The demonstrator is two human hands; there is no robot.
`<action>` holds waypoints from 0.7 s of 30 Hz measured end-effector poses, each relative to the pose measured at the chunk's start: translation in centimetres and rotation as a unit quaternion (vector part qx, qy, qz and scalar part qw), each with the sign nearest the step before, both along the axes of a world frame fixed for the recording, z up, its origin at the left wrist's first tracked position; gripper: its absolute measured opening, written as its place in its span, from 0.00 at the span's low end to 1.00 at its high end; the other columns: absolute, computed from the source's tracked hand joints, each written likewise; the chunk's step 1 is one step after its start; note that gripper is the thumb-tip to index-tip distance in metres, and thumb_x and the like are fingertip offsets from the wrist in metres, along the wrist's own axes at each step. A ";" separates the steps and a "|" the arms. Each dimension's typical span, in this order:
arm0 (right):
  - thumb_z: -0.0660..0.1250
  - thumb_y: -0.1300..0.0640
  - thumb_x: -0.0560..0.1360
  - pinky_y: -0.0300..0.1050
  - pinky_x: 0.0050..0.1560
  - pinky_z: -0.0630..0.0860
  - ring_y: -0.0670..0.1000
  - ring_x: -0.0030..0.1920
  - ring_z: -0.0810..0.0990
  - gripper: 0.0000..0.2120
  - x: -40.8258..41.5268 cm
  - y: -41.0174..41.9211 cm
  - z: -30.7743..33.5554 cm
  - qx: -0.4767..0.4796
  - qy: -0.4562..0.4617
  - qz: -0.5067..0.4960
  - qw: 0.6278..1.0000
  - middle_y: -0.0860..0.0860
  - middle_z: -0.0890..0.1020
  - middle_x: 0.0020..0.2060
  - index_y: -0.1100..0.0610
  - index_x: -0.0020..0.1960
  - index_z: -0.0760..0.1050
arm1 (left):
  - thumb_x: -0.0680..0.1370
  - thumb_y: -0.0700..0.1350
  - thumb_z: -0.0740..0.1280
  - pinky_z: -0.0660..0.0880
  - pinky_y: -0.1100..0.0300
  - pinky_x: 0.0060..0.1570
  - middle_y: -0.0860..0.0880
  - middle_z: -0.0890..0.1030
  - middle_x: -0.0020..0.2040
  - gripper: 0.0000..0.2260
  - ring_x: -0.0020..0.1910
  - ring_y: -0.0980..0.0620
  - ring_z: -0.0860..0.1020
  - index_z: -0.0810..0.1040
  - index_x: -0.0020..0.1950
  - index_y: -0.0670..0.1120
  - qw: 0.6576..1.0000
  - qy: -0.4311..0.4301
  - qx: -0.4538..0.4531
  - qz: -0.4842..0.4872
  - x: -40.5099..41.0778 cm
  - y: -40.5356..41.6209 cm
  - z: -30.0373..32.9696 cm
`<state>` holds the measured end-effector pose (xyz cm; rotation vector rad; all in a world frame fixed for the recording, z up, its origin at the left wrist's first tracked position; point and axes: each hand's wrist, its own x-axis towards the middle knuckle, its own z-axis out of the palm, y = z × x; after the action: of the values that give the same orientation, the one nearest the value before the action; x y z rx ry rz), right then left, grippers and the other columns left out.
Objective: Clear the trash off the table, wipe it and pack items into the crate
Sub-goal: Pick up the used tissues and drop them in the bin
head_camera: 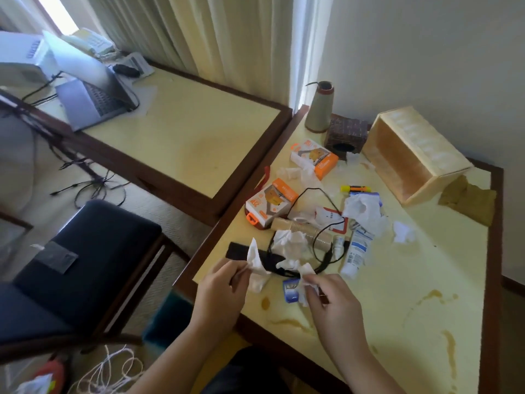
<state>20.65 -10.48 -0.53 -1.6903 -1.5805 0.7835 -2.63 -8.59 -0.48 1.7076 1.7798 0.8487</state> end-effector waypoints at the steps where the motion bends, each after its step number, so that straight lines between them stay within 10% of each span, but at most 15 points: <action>1: 0.71 0.61 0.79 0.27 0.49 0.71 0.40 0.50 0.80 0.09 -1.1 -0.2 0.0 -0.001 0.003 0.014 1.000 0.41 0.81 0.47 0.49 0.55 0.85 | 0.79 0.41 0.74 0.79 0.63 0.44 0.62 0.80 0.48 0.07 0.47 0.57 0.81 0.86 0.55 0.51 1.000 -0.001 0.003 0.013 -0.8 -1.3 0.1; 14: 0.72 0.55 0.80 0.31 0.52 0.78 0.40 0.49 0.79 0.12 -19.7 -4.6 -3.7 -0.021 -0.041 0.337 0.940 0.43 0.81 0.50 0.52 0.62 0.83 | 0.77 0.40 0.77 0.71 0.73 0.41 0.59 0.80 0.40 0.06 0.43 0.59 0.80 0.87 0.49 0.51 0.964 0.004 -0.075 0.255 -14.5 -14.6 -4.2; 21: 0.67 0.55 0.83 0.22 0.47 0.70 0.36 0.52 0.76 0.15 -30.6 -5.1 -12.2 -0.191 -0.065 0.333 0.921 0.41 0.79 0.56 0.46 0.69 0.76 | 0.81 0.47 0.73 0.73 0.71 0.38 0.59 0.83 0.43 0.04 0.43 0.63 0.81 0.81 0.51 0.57 0.896 -0.082 -0.229 0.370 -22.3 -16.2 -11.1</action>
<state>-9.93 -15.54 -12.74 -1.4635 -2.2564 1.4160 -24.91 -24.79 -11.56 0.6210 2.2989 0.7368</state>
